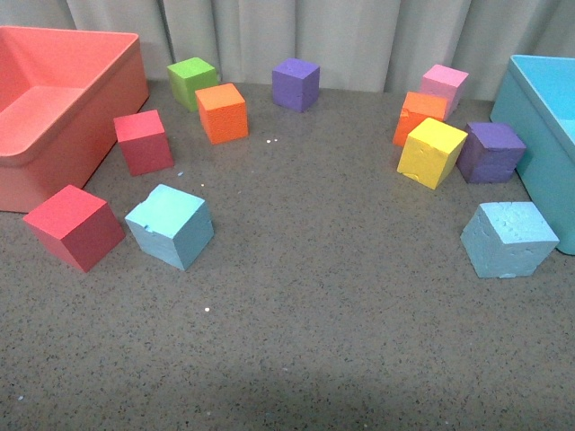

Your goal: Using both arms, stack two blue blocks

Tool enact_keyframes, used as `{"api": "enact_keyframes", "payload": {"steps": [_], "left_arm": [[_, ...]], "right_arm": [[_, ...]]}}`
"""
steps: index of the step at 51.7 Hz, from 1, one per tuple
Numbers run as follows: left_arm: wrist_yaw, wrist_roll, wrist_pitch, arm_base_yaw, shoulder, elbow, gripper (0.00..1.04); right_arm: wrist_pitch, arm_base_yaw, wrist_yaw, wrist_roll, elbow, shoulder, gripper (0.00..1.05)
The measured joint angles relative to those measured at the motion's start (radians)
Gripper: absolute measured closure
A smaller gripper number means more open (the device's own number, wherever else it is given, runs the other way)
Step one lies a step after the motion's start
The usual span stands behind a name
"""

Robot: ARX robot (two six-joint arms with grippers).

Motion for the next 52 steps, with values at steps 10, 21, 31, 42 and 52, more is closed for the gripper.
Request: {"api": "enact_keyframes", "payload": {"steps": [10,21,31,42,52], "left_arm": [[0.0,0.0,0.0,0.0,0.0,0.0,0.07],[0.0,0.0,0.0,0.0,0.0,0.0,0.07],[0.0,0.0,0.0,0.0,0.0,0.0,0.07],[0.0,0.0,0.0,0.0,0.0,0.0,0.07],[0.0,0.0,0.0,0.0,0.0,0.0,0.07]], "right_arm": [[0.0,0.0,0.0,0.0,0.0,0.0,0.09],[0.0,0.0,0.0,0.0,0.0,0.0,0.09],[0.0,0.0,0.0,0.0,0.0,0.0,0.09],[0.0,0.0,0.0,0.0,0.0,0.0,0.09],[0.0,0.0,0.0,0.0,0.0,0.0,0.09]]}}
